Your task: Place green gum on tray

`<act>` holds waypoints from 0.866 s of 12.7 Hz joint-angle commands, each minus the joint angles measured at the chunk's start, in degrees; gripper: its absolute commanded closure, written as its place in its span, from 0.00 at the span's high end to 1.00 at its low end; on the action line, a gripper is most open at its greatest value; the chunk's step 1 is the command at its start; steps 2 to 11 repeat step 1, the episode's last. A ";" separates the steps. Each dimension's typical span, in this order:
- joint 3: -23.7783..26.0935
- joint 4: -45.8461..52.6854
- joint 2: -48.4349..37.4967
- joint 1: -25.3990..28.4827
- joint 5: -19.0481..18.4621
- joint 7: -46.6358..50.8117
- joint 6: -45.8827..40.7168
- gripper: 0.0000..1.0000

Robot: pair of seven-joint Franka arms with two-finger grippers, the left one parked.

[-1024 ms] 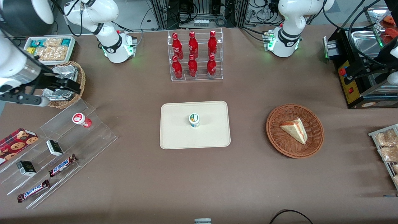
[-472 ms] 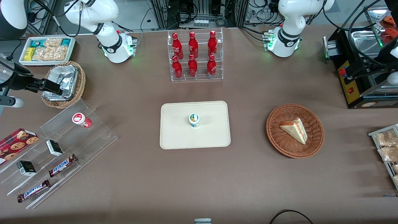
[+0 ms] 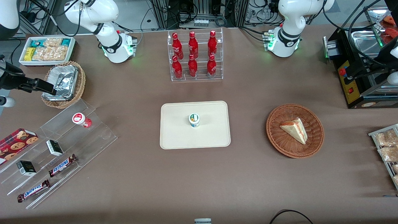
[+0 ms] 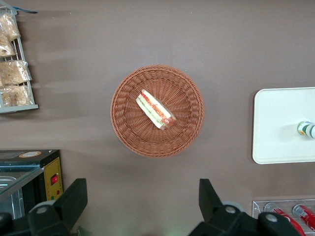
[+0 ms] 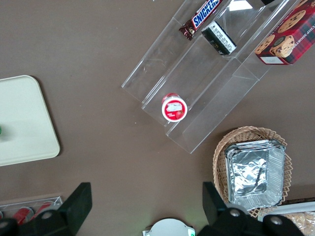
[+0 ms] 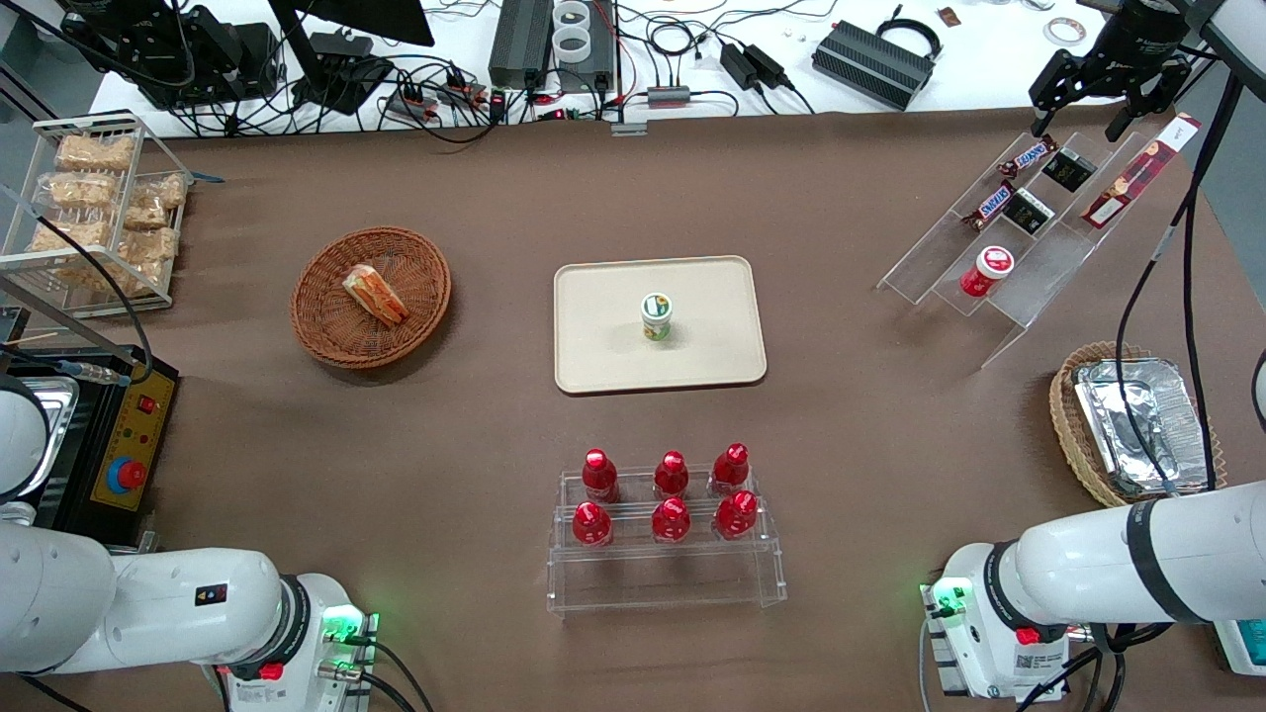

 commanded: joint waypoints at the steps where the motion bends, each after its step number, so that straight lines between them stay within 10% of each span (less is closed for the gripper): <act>1: 1.01 1.47 0.72 -1.61 1.40 -0.97 -1.20 1.00; 11: 1.01 1.47 0.72 -1.61 1.40 -0.97 -1.20 1.00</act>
